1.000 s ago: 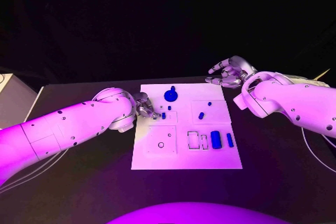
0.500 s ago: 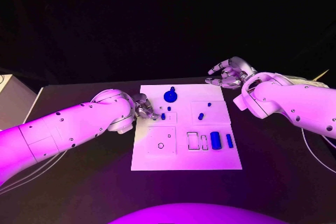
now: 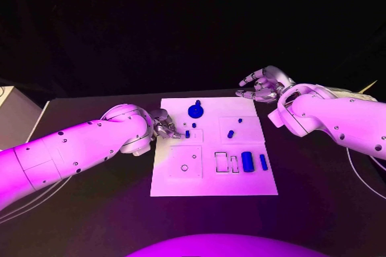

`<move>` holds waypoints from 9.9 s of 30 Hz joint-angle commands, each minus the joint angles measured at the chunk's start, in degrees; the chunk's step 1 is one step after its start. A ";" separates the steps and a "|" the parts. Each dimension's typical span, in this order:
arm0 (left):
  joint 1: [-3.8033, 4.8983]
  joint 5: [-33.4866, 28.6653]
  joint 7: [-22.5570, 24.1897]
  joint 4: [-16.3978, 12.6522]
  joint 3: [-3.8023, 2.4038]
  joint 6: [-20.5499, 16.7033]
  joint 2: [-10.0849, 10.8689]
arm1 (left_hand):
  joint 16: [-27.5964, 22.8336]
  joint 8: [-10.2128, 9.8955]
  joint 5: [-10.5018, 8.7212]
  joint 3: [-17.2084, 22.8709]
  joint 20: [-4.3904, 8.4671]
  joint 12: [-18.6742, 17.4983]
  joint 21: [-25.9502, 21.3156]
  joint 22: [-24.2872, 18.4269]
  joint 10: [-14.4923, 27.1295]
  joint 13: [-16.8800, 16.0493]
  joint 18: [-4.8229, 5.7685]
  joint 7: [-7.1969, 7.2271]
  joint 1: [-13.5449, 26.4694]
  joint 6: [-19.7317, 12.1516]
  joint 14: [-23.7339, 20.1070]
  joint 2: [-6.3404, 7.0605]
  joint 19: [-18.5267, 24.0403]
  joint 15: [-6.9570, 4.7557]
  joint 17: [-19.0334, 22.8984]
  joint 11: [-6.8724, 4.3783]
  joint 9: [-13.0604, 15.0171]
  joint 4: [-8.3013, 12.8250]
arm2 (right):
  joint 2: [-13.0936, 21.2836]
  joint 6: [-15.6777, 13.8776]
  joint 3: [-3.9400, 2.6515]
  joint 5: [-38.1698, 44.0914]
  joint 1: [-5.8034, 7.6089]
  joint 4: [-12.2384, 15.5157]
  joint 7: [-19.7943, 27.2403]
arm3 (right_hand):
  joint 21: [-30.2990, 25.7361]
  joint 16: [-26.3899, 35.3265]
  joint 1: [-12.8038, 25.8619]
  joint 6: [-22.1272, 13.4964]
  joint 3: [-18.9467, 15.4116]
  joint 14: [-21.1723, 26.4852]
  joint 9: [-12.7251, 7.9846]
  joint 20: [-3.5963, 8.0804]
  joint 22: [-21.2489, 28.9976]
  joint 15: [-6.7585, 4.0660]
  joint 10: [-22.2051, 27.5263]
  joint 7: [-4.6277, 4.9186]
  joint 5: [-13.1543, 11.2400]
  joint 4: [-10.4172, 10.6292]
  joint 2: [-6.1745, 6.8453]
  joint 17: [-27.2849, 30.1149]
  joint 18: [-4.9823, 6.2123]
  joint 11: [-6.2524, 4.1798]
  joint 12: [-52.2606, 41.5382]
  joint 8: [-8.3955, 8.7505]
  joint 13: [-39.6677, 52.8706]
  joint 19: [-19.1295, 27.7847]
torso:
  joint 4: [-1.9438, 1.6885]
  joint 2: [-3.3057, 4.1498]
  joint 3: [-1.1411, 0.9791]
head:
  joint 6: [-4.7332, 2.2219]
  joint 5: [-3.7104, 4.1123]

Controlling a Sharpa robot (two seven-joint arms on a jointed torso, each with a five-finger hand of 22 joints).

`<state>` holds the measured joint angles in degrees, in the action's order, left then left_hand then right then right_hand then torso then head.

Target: Assemble the parts on the task board

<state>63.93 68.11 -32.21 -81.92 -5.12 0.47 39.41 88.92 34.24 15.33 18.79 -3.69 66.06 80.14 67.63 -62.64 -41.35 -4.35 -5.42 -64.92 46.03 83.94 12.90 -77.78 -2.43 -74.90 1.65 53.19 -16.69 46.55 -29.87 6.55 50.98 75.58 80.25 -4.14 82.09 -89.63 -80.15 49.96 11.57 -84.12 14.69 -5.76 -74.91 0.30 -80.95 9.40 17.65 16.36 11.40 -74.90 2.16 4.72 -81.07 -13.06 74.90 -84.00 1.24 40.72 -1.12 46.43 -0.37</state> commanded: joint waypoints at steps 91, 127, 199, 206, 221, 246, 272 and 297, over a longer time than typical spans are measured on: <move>-2.02 19.84 22.24 11.13 -2.71 -5.25 -10.39 | -13.46 -6.80 -2.89 8.89 -4.84 -24.28 -20.47 -30.32 18.81 33.06 -6.26 -4.01 -25.74 -0.10 -21.77 2.85 22.32 5.60 30.64 5.48 -35.14 1.64 | -1.50 -3.40 0.04 -2.61 -0.49 -1.76 5.57 | -35.70 17.72 1.92 -0.08 14.39 1.01 -0.85 0.53 20.75 -0.54 20.71 0.15 0.31 -1.75 4.24 7.48 5.80 -0.09 54.27 -2.57 -45.37 4.74 | 0.03 0.05 -0.05 | -1.62 0.18; -1.64 19.47 21.03 13.02 -1.92 -4.59 -12.15 | -10.41 -8.94 -3.10 14.01 -4.58 -26.36 -16.32 -26.49 15.57 34.75 -6.00 -4.33 -25.74 2.07 -19.73 2.58 22.19 5.28 29.06 5.15 -36.96 4.29 | -1.36 -2.95 0.03 -2.21 -0.49 -1.24 5.22 | -36.04 17.88 2.34 0.00 14.40 1.01 -0.88 0.52 20.98 -0.50 20.59 0.18 0.32 -1.83 4.35 7.64 5.83 -0.02 55.11 -2.59 -46.21 4.64 | 0.03 0.04 -0.10 | -1.23 0.49; -1.58 12.36 20.16 8.03 -4.51 -5.01 -4.70 | -6.23 -12.05 -3.14 19.91 -3.41 -31.22 -6.98 -14.46 6.85 35.41 -4.03 -3.68 -21.57 8.45 -12.25 1.47 15.73 4.00 22.65 3.78 -36.29 10.98 | -0.92 -2.87 0.04 -2.02 -0.52 -1.12 5.28 | -36.40 18.08 2.77 0.40 14.42 1.07 -0.83 0.52 21.19 -0.52 20.16 0.09 0.40 -1.90 4.30 7.80 5.87 -0.08 55.71 -2.79 -46.92 4.62 | -0.07 0.02 -0.03 | -1.42 0.52; -1.60 12.38 20.19 8.42 -4.49 -5.22 -5.09 | -6.25 -12.12 -3.13 19.92 -3.41 -31.37 -7.10 -14.68 6.87 35.43 -4.08 -3.65 -21.55 8.47 -12.27 1.49 15.92 3.99 22.66 3.78 -36.27 11.04 | -0.93 -2.88 0.04 -1.98 -0.52 -1.09 5.26 | -36.40 18.08 2.77 0.40 14.42 1.07 -0.83 0.52 21.19 -0.52 20.16 0.09 0.40 -1.90 4.30 7.80 5.87 -0.08 55.71 -2.79 -46.92 4.62 | 0.04 0.02 -0.07 | -1.40 0.42; -1.63 13.13 20.27 10.03 -4.06 -4.99 -6.29 | -6.32 -12.18 -3.14 19.93 -3.42 -31.49 -7.11 -14.66 6.84 35.44 -4.08 -3.65 -21.50 8.50 -12.41 1.47 15.92 3.98 22.91 3.78 -36.24 11.08 | -0.84 -2.91 0.04 -1.96 -0.52 -0.93 5.23 | -36.40 18.08 2.77 0.40 14.42 1.07 -0.83 0.52 21.19 -0.52 20.16 0.09 0.40 -1.90 4.30 7.80 5.87 -0.08 55.71 -2.79 -46.92 4.62 | 0.04 0.04 -0.08 | -1.21 0.47; -1.64 12.18 20.49 9.96 -3.65 -3.69 -6.61 | -6.38 -12.29 -3.18 19.95 -3.41 -31.74 -7.06 -14.51 6.51 35.40 -4.05 -3.58 -21.50 8.77 -12.57 1.34 15.86 3.95 23.18 3.71 -36.12 11.33 | -0.80 -2.86 0.03 -1.94 -0.52 -0.80 5.19 | -36.40 18.08 2.77 0.40 14.42 1.07 -0.83 0.52 21.19 -0.52 20.16 0.09 0.40 -1.90 4.30 7.80 5.87 -0.08 55.71 -2.79 -46.92 4.62 | 0.01 0.02 -0.02 | -0.92 0.55; -1.63 12.97 20.29 10.07 -3.16 -3.41 -6.77 | -6.11 -12.81 -3.36 19.08 -3.22 -31.39 -7.34 -15.03 5.45 34.64 -4.17 -3.12 -20.76 9.21 -12.59 1.45 16.45 3.60 22.93 3.22 -35.70 12.04 | -0.85 -2.74 0.03 -1.89 -0.52 -0.83 5.14 | -36.74 18.26 2.90 0.51 14.46 1.15 -0.84 0.53 21.41 -0.53 20.01 0.08 0.48 -2.05 4.34 7.96 5.91 -0.08 56.08 -2.83 -47.33 4.67 | 0.05 0.06 -0.09 | -0.79 0.57; -1.64 13.34 19.65 9.64 -2.84 -5.86 -6.56 | -5.62 -15.18 -3.26 18.52 -2.92 -25.51 -7.57 -15.38 7.79 30.85 -4.24 -3.15 -20.50 7.54 -13.03 1.00 16.89 3.27 23.17 2.81 -35.54 13.55 | -0.81 -2.35 0.04 -1.75 -0.69 -1.02 4.81 | -37.78 18.59 3.57 0.10 14.33 1.40 -1.02 0.28 22.04 -0.12 21.43 0.52 0.48 -2.42 4.47 8.15 5.95 0.49 58.30 -2.61 -49.17 4.81 | 0.00 -0.02 -0.01 | -0.87 0.71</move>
<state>62.35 81.29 -12.49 -72.05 -7.98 -5.27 32.91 83.00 19.23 11.99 37.33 -6.65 40.32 72.79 52.32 -55.17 -10.34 -9.25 -8.56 -85.92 53.87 71.12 13.90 -61.11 0.89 -51.65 4.40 17.75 -3.38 45.73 -33.09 6.60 48.59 74.94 79.22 0.44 44.41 -71.34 -77.04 50.21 25.86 -82.80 13.74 -5.35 -52.83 -0.21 -59.93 9.57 17.95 14.23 15.83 -66.70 7.56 5.27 -22.98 -15.50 25.84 -79.09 1.22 40.73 -1.14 45.60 0.38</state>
